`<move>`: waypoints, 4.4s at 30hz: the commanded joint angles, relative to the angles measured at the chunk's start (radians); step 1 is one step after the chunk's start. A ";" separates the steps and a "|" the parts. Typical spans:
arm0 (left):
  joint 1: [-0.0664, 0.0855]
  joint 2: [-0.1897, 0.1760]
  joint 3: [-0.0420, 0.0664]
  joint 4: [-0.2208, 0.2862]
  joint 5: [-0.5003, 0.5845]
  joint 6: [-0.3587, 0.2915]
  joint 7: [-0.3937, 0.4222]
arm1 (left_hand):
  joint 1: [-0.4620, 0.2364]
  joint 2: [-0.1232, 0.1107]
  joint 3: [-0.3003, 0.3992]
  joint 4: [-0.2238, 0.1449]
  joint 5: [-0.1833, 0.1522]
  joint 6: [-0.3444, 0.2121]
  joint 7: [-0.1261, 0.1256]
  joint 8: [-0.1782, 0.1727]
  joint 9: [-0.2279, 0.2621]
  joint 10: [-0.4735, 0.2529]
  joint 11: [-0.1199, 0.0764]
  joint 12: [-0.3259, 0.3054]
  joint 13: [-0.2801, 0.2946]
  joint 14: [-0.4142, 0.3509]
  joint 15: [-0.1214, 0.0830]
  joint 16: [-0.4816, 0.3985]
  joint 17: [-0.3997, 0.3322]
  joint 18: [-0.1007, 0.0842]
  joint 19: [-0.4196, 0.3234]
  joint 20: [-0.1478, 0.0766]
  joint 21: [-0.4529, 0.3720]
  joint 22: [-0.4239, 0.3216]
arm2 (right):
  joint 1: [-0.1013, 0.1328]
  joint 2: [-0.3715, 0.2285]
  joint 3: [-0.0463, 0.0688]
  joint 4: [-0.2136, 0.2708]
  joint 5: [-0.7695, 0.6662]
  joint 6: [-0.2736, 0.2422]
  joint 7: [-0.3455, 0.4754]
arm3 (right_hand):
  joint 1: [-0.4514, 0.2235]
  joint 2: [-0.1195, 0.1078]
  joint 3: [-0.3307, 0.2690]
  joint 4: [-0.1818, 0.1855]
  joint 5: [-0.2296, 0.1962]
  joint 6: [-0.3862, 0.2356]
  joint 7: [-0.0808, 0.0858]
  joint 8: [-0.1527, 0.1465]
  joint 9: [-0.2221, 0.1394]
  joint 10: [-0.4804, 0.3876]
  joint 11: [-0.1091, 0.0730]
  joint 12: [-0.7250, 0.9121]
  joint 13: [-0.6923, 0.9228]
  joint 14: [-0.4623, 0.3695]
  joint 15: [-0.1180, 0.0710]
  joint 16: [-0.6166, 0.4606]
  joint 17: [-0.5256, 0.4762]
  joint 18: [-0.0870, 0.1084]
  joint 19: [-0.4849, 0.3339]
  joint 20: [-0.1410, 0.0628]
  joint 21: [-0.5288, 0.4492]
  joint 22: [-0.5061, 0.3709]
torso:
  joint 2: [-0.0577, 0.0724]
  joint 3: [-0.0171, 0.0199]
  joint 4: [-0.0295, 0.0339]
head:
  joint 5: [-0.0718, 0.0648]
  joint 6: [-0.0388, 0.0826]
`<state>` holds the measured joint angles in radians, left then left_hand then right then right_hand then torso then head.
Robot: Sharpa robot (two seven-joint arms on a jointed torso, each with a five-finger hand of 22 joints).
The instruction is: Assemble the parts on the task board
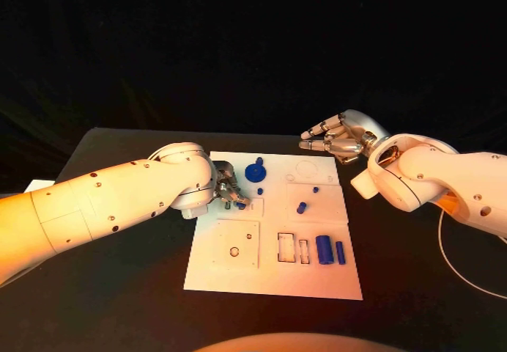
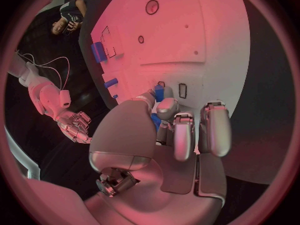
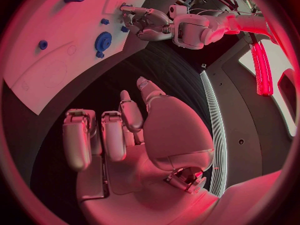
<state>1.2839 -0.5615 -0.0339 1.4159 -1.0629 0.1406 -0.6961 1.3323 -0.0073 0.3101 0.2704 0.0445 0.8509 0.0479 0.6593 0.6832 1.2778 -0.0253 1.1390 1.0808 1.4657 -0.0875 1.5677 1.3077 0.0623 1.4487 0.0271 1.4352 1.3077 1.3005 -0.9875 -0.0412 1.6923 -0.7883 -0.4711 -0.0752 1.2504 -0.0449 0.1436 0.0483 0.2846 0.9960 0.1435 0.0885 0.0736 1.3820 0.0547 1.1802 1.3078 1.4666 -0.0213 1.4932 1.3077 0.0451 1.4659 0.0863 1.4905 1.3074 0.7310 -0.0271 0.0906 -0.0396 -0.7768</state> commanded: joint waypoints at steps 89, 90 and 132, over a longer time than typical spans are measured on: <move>-0.006 0.073 -0.003 -0.097 -0.061 0.191 -0.131 | -0.289 -0.056 0.236 -0.121 0.003 0.094 -0.038 0.071 0.046 0.085 -0.028 0.058 0.046 0.105 -0.015 0.003 0.263 -0.023 0.038 -0.018 0.031 0.098 | -0.001 -0.006 0.000 0.021 -0.004 0.045 -0.003 | -0.003 0.013 -0.010 0.005 0.002 -0.008 0.001 -0.002 -0.001 -0.011 0.001 -0.008 -0.005 0.069 0.001 -0.010 0.096 -0.004 0.013 -0.001 -0.009 0.079 | 0.000 0.0007 -0.0004 | 0.004 -0.018; -0.006 0.074 -0.004 -0.099 -0.061 0.191 -0.131 | -0.295 -0.055 0.230 -0.118 0.003 0.095 -0.038 0.071 0.046 0.085 -0.028 0.058 0.046 0.105 -0.016 0.003 0.263 -0.023 0.039 -0.018 0.031 0.099 | -0.001 -0.006 0.000 0.022 -0.004 0.045 -0.003 | -0.003 0.013 -0.010 0.005 0.002 -0.008 0.001 -0.002 -0.001 -0.011 0.001 -0.008 -0.005 0.069 0.001 -0.010 0.096 -0.004 0.013 -0.001 -0.009 0.079 | 0.000 0.0003 -0.0002 | 0.003 -0.018; -0.007 0.059 -0.001 -0.096 -0.067 0.187 -0.131 | -0.408 -0.081 -0.021 -0.037 0.002 0.122 -0.044 0.064 0.040 0.096 -0.033 0.059 0.046 0.105 -0.019 0.003 0.263 -0.027 0.049 -0.022 0.041 0.120 | -0.002 -0.012 -0.001 0.027 -0.005 0.061 -0.004 | -0.031 0.014 -0.041 0.031 -0.032 -0.010 0.000 -0.001 -0.001 -0.013 0.001 -0.012 -0.011 0.067 0.002 -0.017 0.086 -0.002 0.008 -0.001 -0.015 0.068 | -0.001 0.0001 0.0005 | 0.000 -0.024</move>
<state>1.2902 -0.5000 -0.0260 1.3198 -1.1367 0.2975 -0.6886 0.9365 -0.0882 0.2939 0.2325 0.0453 0.9664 0.0026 0.7271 0.7238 1.3669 -0.0609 1.1962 1.1260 1.4655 -0.1018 1.5677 1.3078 0.0472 1.4655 0.0103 1.4717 1.3076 1.2996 -0.9999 -0.0424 1.7184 -0.7881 -0.4238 -0.0803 1.2311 -0.0263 0.1073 0.0791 0.2601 0.9911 0.1442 0.0885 0.0737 1.3750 0.0548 1.1723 1.2975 1.4666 -0.0213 1.4815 1.3081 0.0451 1.4660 0.0863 1.4791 1.3077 0.7304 -0.0268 0.0912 -0.0397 -0.8008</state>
